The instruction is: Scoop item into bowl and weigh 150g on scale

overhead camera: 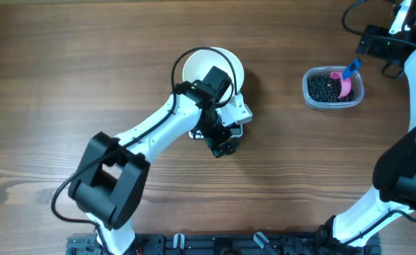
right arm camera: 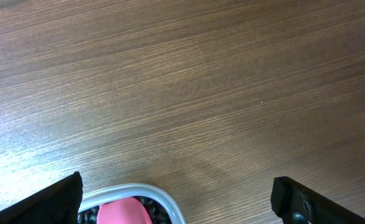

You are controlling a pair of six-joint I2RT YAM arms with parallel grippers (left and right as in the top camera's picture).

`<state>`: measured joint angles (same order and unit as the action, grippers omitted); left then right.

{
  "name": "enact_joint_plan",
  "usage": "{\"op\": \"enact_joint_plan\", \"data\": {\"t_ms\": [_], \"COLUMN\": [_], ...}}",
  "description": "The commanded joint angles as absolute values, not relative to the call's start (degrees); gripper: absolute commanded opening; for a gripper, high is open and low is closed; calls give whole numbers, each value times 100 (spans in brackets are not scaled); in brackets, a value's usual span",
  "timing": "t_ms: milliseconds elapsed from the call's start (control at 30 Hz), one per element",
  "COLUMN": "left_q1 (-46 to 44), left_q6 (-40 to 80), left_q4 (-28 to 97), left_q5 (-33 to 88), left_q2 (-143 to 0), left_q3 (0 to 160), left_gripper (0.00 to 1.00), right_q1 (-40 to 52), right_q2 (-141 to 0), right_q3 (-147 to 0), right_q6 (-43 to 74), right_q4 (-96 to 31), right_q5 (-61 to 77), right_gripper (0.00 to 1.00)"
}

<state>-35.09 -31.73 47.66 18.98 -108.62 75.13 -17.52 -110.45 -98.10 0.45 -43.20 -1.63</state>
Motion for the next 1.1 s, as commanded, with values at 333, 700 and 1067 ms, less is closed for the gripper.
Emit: {"op": "enact_joint_plan", "data": {"t_ms": [333,700,1067], "left_q1": [-3804,-3841,-3835], "left_q6": [-3389,-3155,-2952], "left_q4": [4668,4536,4574], "left_q5": [1509,1028,910], "left_q2": [-11389,-11725,-11878], "left_q3": [7483,7483,7485], "left_gripper": [100,100,100], "right_q1": [-1754,-1754,-1754], "right_q2": [-10927,-10927,-10927], "right_q3": [-9894,-9894,-9894], "right_q6": [154,154,154], "right_q4": [-4307,-4305,-4307], "right_q5": [-259,-259,-259], "right_gripper": [100,100,100]}}
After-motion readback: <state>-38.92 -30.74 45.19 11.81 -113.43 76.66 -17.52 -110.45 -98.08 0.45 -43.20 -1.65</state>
